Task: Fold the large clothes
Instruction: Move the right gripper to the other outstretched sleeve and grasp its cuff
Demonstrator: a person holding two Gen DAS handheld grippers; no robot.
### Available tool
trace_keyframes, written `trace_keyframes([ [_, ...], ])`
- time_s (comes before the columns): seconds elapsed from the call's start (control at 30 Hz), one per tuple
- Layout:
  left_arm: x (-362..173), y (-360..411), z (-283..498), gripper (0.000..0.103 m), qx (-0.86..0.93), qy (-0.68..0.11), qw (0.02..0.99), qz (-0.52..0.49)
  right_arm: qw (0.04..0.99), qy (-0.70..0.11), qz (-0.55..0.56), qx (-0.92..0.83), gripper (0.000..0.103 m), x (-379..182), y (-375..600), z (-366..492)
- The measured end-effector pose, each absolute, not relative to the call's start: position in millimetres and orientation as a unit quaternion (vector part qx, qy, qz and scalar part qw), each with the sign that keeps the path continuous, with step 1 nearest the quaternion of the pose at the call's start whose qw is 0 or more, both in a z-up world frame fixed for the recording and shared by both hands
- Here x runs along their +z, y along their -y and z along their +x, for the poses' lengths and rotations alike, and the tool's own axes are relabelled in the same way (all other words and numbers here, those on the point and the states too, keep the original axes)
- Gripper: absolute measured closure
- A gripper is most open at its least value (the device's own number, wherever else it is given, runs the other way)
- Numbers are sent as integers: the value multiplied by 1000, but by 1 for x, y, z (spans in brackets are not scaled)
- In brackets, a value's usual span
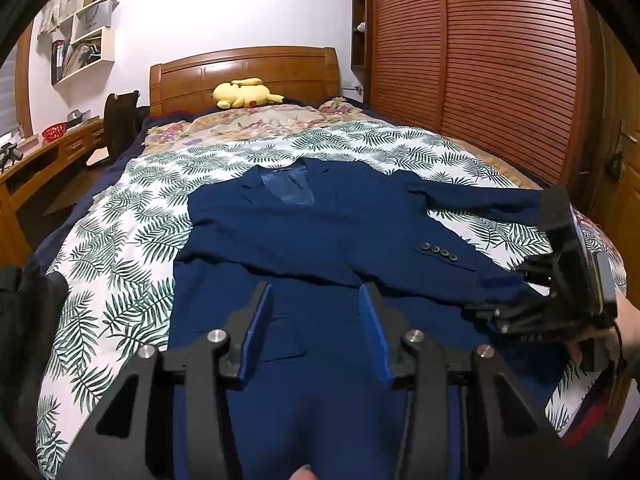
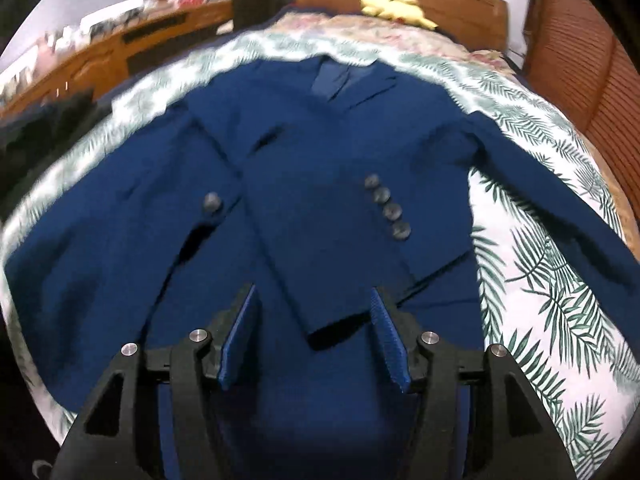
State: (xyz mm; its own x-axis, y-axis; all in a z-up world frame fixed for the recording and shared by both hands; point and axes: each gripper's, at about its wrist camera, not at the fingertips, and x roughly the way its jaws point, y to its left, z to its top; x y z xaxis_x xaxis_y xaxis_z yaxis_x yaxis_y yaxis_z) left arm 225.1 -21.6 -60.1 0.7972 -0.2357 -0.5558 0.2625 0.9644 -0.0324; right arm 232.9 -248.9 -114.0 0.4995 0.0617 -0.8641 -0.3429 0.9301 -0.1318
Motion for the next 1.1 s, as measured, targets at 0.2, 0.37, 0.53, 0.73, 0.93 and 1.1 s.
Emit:
trace_keyframes([
  [0.2, -59, 19, 225, 59, -129, -289, 948, 25, 855, -473, -179, 110, 100, -111, 257, 232],
  [0.37, -59, 18, 224, 60, -127, -287, 949, 23, 868, -449, -175, 119, 102, -77, 267, 225],
  [0.53, -57, 15, 224, 59, -126, -285, 950, 20, 864, -449, -192, 127, 103, -68, 268, 213],
  [0.73, -58, 14, 225, 59, -125, -287, 950, 19, 854, -474, -167, 134, 103, -74, 274, 205],
  [0.93, -59, 18, 226, 59, -131, -287, 949, 18, 877, -450, -126, 110, 36, -64, 290, 225],
  [1.1, -62, 23, 226, 58, -140, -288, 947, 24, 875, -470, -95, 74, 36, -79, 311, 271],
])
